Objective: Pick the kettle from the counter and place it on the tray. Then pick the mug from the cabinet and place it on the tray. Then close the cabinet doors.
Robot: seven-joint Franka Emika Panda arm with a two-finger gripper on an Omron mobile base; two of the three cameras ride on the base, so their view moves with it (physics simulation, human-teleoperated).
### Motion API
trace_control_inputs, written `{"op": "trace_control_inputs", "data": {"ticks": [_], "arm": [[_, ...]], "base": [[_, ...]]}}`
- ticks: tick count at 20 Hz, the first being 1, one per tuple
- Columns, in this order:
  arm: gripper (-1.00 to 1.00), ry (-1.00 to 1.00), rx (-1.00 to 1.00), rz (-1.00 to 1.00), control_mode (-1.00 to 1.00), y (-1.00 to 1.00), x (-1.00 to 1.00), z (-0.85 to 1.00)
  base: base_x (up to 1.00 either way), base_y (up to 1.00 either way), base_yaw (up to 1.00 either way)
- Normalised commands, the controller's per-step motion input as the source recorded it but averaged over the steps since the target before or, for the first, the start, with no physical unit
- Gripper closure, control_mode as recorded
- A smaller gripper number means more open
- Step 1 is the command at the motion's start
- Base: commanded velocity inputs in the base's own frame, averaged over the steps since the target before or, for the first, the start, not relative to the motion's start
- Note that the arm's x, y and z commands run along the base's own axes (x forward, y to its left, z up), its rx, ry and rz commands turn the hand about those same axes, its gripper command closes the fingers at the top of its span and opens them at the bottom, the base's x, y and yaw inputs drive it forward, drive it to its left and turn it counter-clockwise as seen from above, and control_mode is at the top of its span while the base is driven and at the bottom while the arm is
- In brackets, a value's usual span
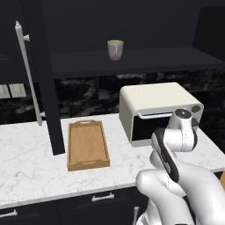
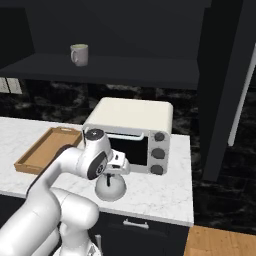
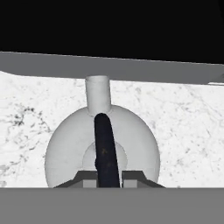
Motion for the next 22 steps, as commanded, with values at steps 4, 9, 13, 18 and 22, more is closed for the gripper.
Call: {"op": "trace_control_inputs", "data": {"ticks": [4, 9, 13, 18, 22], "arm": [[1.00, -0.01, 0.00, 0.00, -1.00, 0.30, -0.18, 0.13], [1.00, -0.07, 0.00, 0.00, -1.00, 0.47, -0.27, 0.45], [1.00, 0.00, -0.10, 0.02, -1.00, 0.70, -0.14, 0.39], [1.00, 0.00, -0.08, 0.02, -1.00, 0.64, -0.02, 0.29], [1.00, 0.00, -0.04, 0.01, -1.00, 0.56, -0.07, 0.19]], "base": [[0.00, 0.00, 0.00], [0.00, 0.00, 0.00], [0.00, 0.00, 0.00], [0.00, 0.00, 0.00], [0.00, 0.00, 0.00]]}}
